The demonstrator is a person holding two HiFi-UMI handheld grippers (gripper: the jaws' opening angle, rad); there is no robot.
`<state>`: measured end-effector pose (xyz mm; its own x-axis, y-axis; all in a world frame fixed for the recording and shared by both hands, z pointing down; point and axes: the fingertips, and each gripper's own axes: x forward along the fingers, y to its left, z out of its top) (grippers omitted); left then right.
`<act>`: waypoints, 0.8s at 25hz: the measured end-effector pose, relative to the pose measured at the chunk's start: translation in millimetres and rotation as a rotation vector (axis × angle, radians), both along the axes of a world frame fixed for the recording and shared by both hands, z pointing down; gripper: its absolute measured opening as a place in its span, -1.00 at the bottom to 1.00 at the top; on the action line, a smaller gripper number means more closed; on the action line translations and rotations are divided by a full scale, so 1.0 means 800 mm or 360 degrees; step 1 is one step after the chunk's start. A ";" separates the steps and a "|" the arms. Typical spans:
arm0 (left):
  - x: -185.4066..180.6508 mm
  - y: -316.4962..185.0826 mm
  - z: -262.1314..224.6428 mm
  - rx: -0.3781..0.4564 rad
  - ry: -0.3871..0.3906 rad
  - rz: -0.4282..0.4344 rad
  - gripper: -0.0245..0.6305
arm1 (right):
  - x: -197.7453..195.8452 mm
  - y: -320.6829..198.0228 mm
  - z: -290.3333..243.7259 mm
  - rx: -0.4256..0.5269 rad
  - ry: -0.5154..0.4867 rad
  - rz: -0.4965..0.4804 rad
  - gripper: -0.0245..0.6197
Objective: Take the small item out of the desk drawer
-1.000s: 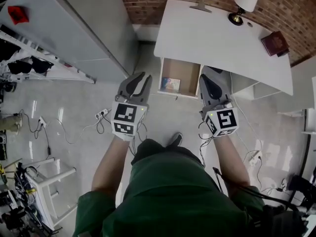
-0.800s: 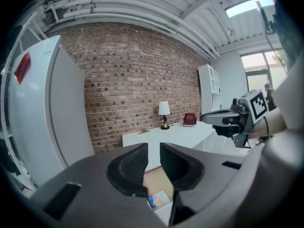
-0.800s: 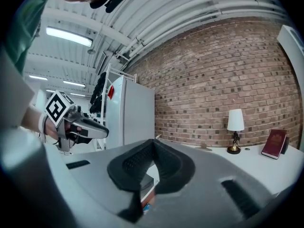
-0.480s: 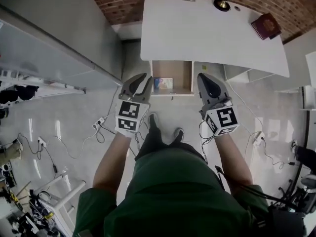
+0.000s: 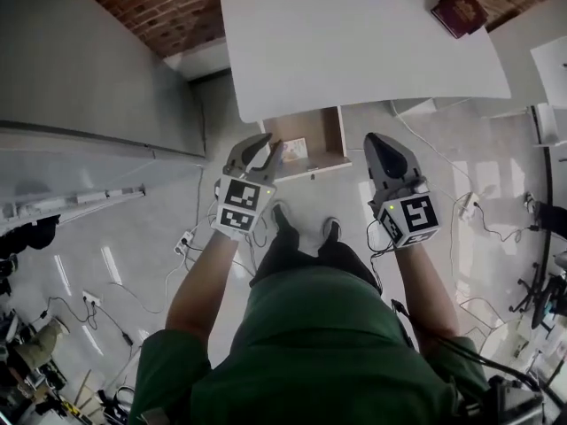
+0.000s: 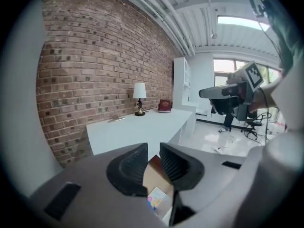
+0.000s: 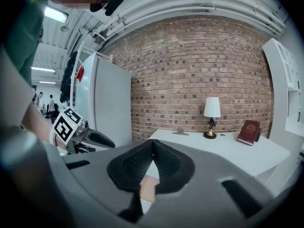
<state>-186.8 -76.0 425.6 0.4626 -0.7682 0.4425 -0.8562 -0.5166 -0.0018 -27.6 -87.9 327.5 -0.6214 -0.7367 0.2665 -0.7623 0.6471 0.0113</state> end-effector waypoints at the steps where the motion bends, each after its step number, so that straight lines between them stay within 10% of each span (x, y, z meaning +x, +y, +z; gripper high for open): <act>1: 0.004 -0.005 0.009 -0.0017 0.0007 0.0033 -0.71 | 0.002 -0.001 0.004 -0.0015 0.0008 0.0026 -0.91; 20: 0.077 -0.025 0.208 -0.0427 -0.0264 0.0359 -0.56 | 0.112 0.003 0.135 -0.0264 -0.0238 0.0361 -0.91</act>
<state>-125.2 -96.4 592.0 0.5120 -0.5018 0.6971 -0.7204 -0.6929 0.0303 62.2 -85.9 435.8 -0.4877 -0.8152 0.3124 -0.8726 0.4442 -0.2032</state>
